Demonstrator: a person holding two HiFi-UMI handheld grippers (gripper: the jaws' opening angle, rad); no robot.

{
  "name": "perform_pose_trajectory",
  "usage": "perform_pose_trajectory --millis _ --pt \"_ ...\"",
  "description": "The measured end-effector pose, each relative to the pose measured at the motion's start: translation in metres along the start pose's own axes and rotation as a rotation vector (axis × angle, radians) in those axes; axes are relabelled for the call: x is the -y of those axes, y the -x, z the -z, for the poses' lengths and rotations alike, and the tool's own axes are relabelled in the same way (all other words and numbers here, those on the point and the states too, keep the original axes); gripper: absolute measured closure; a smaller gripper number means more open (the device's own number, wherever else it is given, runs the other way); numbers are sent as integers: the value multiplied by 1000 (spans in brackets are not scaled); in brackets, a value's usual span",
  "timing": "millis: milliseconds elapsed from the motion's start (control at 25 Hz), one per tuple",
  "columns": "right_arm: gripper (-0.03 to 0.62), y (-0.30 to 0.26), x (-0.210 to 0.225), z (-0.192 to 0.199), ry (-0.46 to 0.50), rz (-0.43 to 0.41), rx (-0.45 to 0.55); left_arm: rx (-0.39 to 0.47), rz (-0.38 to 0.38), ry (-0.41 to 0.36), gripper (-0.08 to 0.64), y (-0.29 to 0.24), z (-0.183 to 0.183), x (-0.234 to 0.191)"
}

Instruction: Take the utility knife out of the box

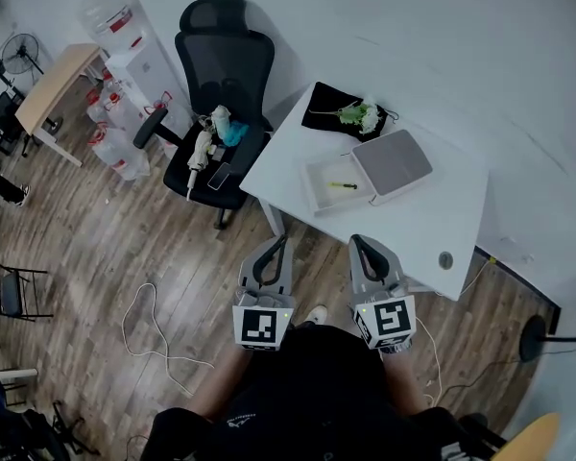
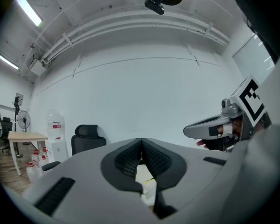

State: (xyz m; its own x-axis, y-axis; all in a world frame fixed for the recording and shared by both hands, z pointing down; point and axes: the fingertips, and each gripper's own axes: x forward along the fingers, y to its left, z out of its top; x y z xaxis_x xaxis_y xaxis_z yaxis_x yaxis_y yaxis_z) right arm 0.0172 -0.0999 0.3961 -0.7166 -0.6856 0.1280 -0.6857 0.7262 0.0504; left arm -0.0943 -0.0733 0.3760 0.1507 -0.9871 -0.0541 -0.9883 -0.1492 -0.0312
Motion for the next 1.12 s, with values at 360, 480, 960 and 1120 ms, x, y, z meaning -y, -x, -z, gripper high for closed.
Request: perform_pose_trajectory --millis 360,480,960,1120 --pt "588 1 48 13 -17 69 -22 -23 60 -25 554 -48 15 14" --pt "588 -2 63 12 -18 99 -33 -23 93 -27 554 -66 13 20" --pt "588 -36 98 14 -21 241 -97 -111 232 -18 554 -141 48 1" --pt "588 -53 112 11 -29 281 -116 -124 286 -25 554 -169 58 -5"
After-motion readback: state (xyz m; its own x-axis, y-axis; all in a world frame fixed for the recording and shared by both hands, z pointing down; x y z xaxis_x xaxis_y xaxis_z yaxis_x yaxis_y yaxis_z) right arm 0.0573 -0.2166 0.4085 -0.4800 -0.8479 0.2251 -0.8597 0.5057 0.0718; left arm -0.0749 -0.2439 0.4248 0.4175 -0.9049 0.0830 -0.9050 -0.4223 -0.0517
